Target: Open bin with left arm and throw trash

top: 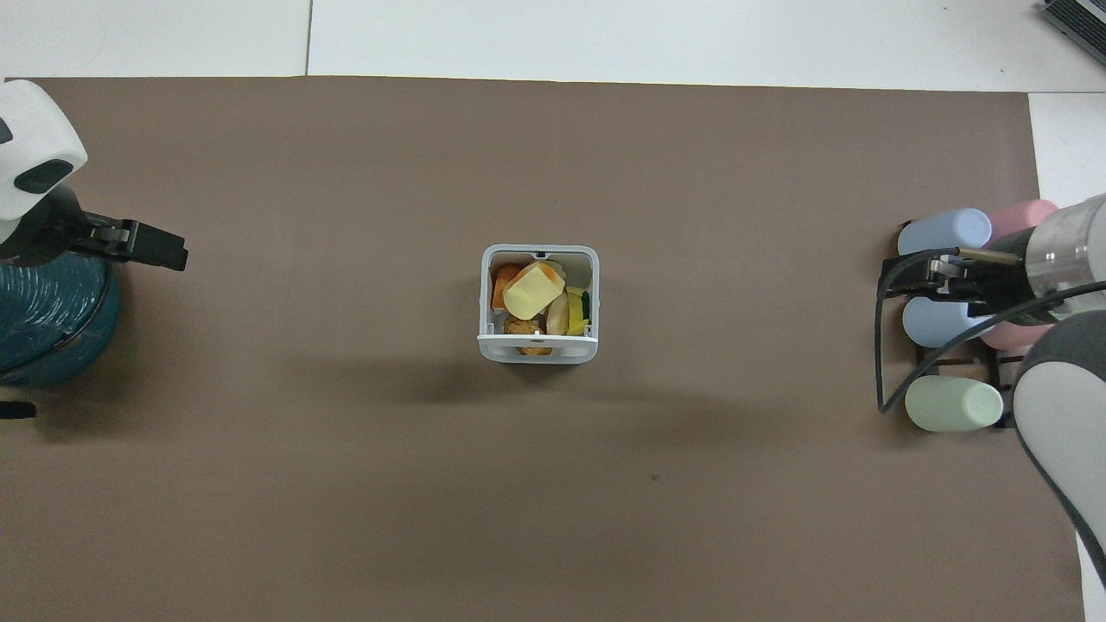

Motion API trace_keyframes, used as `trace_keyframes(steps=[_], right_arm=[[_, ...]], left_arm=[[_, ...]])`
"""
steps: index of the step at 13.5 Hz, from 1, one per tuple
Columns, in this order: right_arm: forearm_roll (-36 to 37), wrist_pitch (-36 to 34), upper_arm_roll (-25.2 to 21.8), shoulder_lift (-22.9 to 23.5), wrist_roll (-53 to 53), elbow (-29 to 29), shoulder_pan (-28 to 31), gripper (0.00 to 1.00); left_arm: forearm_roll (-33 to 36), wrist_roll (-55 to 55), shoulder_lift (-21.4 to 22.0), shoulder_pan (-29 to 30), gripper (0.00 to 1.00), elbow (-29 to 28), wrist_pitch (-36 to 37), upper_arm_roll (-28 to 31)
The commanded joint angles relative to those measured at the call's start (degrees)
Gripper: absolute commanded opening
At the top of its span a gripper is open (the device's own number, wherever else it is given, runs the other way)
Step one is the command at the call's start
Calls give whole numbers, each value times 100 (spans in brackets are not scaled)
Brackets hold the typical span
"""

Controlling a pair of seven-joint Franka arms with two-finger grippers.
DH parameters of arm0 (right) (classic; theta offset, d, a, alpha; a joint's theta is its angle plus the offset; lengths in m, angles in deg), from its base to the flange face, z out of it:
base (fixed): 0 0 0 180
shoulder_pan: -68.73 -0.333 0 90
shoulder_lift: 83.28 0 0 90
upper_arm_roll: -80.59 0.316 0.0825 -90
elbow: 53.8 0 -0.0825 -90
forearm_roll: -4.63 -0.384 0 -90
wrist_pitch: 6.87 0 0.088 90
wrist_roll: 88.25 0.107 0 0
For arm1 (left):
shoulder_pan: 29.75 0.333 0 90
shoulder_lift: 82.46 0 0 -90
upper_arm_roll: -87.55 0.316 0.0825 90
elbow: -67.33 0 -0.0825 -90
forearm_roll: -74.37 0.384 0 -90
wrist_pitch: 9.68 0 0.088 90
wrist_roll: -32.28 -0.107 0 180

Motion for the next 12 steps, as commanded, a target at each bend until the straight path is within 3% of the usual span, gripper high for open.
trace_keyframes(steps=[1,4,12], right_arm=[[157,-295,65,250,-259,-451,72,100],[157,-304,47,233,-802,-487,291,100],[139,-638,-498,294,-901,-548,-138,100]], left_arm=[[-52,-21,200,-18,100,-224,-55,28],[-52,-21,200,-26,100,-224,-46,28],[-52,-56,191,0,100,-224,-108,36]])
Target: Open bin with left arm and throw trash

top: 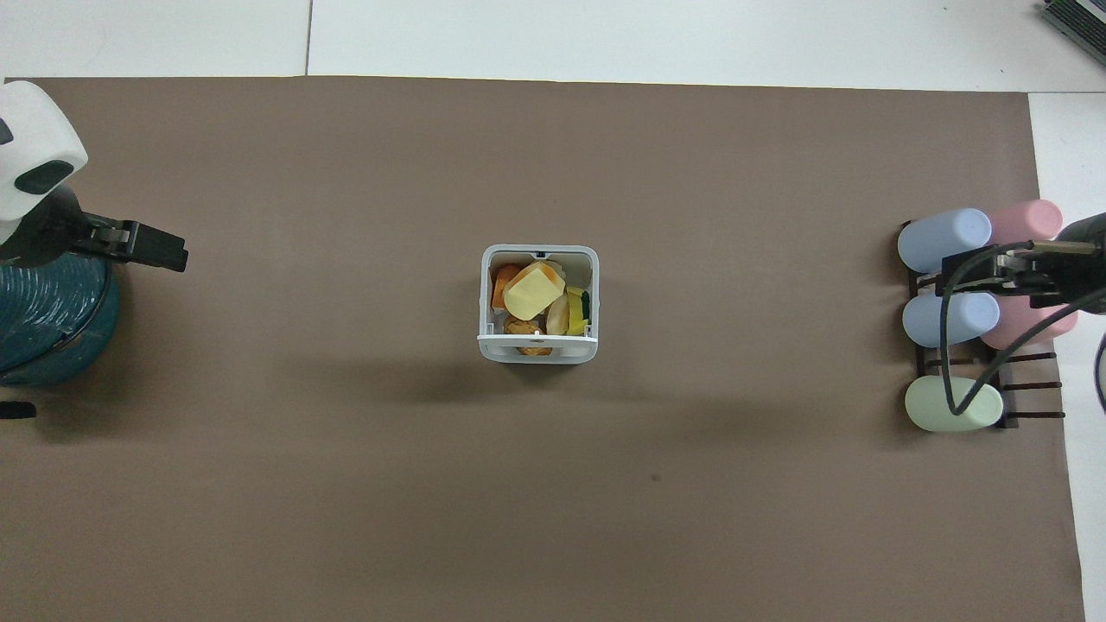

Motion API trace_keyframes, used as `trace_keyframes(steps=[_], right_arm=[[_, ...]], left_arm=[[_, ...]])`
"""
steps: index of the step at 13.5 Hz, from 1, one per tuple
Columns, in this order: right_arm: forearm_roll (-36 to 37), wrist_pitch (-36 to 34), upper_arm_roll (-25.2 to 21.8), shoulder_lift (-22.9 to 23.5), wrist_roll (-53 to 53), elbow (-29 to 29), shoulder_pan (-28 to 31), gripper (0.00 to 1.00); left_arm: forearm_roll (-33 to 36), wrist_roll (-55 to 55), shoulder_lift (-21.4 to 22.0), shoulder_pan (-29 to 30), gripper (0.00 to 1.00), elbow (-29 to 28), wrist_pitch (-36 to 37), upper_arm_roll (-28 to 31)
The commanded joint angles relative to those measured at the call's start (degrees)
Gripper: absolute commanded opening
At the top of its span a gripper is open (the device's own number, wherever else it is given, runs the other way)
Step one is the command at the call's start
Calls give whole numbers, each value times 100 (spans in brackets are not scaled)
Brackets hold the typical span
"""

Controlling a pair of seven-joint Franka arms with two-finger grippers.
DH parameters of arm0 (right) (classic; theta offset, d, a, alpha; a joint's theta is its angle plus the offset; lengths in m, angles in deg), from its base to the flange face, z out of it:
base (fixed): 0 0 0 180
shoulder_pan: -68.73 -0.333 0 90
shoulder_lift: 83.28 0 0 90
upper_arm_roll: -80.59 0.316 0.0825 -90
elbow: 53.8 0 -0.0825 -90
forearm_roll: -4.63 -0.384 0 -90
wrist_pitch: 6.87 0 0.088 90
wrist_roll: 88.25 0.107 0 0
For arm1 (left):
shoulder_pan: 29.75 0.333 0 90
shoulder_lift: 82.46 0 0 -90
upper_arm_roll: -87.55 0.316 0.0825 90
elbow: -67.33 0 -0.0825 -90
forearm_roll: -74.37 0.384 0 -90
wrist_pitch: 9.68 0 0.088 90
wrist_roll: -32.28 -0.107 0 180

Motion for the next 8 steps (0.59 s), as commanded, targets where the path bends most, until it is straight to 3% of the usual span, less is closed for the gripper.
trace_keyframes(steps=[1,4,8], right_arm=[[51,-97,-126,150,-82,-128,-223,100],[51,-123,-293,423,-82,-294,-391,100],[42,-360,-22,309,-65,-295,-147,100]], left_arm=[[-52,-64,186,-1,100,-216,-107,36],[-52,-64,186,-1,100,-216,-116,27],[-52,-64,186,7,100,-216,-116,36]])
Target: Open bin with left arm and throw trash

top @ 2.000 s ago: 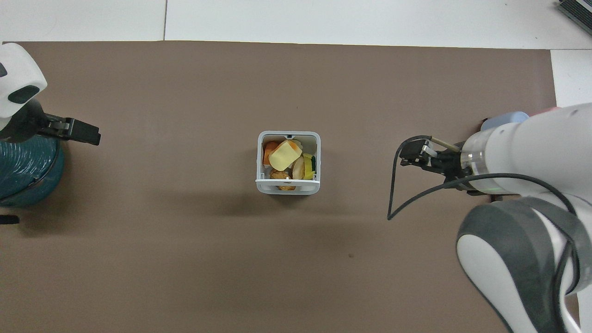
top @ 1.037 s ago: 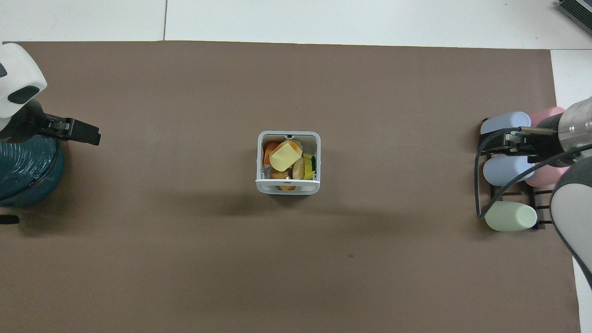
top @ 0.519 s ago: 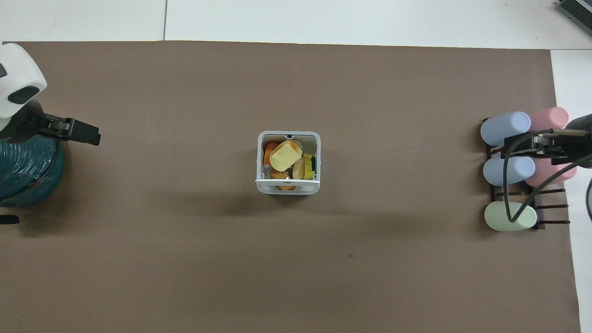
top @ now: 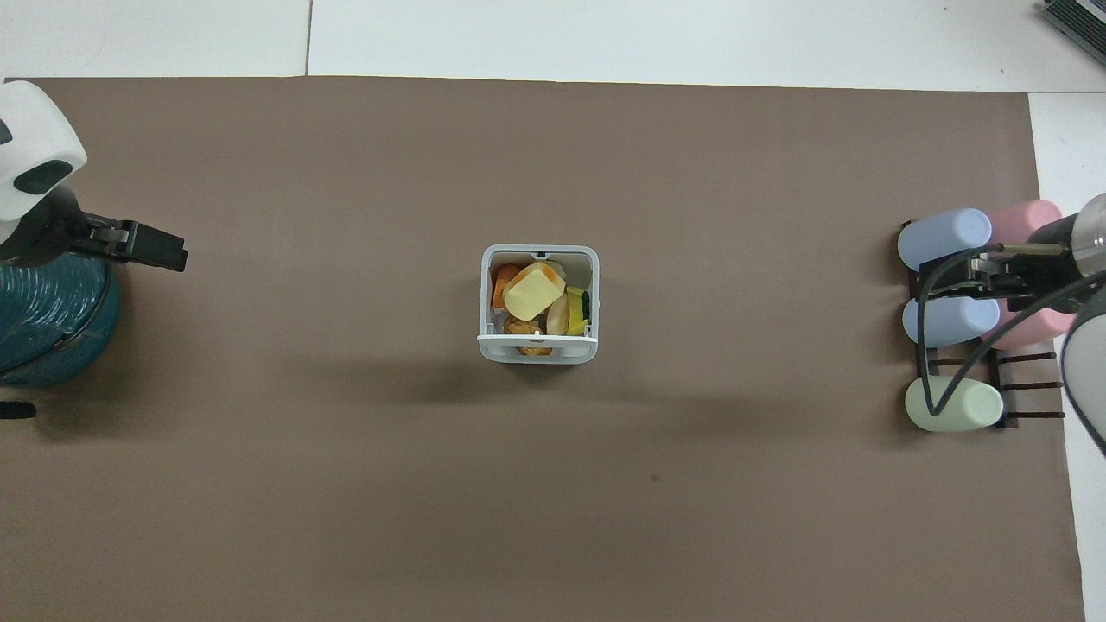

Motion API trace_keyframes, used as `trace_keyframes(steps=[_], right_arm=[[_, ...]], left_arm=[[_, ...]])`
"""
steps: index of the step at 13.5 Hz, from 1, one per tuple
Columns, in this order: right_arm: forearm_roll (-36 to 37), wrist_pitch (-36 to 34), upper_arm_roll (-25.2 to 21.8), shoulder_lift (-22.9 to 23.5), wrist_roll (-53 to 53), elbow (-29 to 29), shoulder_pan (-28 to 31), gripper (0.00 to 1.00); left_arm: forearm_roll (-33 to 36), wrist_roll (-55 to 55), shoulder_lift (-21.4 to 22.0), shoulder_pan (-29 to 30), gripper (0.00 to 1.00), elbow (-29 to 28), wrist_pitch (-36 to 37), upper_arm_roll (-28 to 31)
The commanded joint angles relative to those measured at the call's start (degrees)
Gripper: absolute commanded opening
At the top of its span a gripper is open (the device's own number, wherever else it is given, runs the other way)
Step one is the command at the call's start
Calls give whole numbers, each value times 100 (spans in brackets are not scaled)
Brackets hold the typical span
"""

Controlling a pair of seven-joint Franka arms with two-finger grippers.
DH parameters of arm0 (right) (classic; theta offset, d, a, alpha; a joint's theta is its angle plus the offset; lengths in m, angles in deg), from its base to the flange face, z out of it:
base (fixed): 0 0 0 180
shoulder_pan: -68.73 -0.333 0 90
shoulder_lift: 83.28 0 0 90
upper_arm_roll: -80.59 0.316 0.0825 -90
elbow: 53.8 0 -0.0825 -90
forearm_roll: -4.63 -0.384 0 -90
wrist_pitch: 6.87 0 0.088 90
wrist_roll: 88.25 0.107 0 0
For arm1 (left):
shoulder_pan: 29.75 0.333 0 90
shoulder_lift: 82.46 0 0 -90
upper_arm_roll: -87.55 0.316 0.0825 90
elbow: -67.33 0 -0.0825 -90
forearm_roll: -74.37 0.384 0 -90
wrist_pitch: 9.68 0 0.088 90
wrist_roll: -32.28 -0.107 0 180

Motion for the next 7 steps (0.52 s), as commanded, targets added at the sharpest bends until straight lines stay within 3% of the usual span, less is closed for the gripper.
trace_keyframes(steps=[1,7], right_arm=[[42,-219,300,-33,-56,-116,290,100],[42,-254,275,-137,-29,-89,256,100]], left_arm=[[-52,-64,186,22,100,-217,-115,30],[-52,-64,186,31,100,-217,-124,30]])
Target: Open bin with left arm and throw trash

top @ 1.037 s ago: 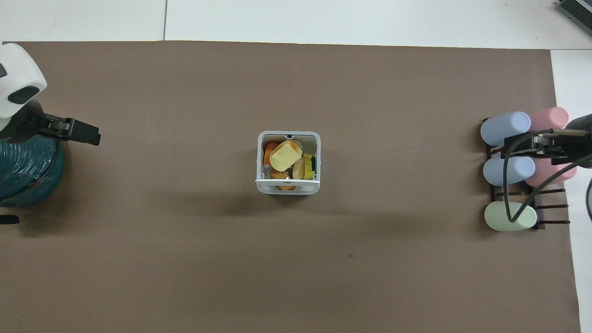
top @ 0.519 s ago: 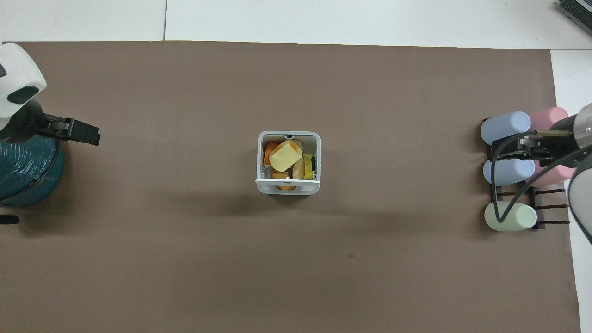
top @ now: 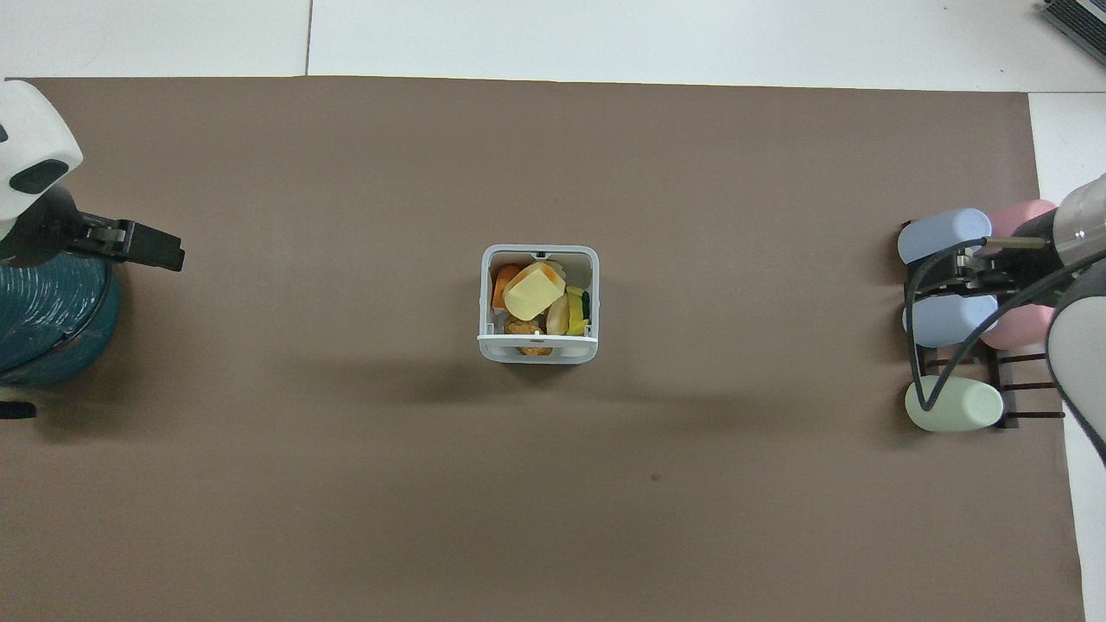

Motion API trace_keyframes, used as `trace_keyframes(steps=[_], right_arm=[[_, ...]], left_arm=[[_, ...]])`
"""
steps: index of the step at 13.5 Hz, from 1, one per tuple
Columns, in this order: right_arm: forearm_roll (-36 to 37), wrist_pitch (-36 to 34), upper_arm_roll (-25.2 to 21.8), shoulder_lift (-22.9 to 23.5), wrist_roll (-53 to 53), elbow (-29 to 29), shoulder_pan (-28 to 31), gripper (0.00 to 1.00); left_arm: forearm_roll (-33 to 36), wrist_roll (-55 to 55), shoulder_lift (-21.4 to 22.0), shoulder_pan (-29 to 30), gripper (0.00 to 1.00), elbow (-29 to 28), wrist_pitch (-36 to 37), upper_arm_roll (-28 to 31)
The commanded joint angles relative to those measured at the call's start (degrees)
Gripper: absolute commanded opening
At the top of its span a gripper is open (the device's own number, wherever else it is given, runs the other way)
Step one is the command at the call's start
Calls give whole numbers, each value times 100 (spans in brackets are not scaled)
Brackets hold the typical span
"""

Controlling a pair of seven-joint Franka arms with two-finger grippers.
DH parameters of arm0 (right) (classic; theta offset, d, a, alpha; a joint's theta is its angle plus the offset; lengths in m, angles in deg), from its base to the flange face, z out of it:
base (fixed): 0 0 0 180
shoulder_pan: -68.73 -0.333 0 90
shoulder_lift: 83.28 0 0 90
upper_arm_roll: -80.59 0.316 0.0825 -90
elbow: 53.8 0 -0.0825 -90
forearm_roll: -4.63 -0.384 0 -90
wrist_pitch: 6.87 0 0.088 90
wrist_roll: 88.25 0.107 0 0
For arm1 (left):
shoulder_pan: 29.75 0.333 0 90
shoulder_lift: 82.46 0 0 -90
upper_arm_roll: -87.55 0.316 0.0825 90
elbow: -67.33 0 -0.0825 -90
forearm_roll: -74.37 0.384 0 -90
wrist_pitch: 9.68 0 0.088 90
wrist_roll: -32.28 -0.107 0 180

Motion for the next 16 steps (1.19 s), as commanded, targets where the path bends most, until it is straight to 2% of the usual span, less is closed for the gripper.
trace_keyframes(steps=[1,4,16], right_arm=[[33,-172,35,-88,-30,-59,88,100],[24,-339,26,-123,-47,-33,123,100],[-28,-270,26,-158,-73,29,123,100]], left_arm=[[-52,-64,186,23,100,-216,-122,14],[-44,-64,186,32,100,-208,-122,14],[-26,-64,186,32,100,-208,-122,14]])
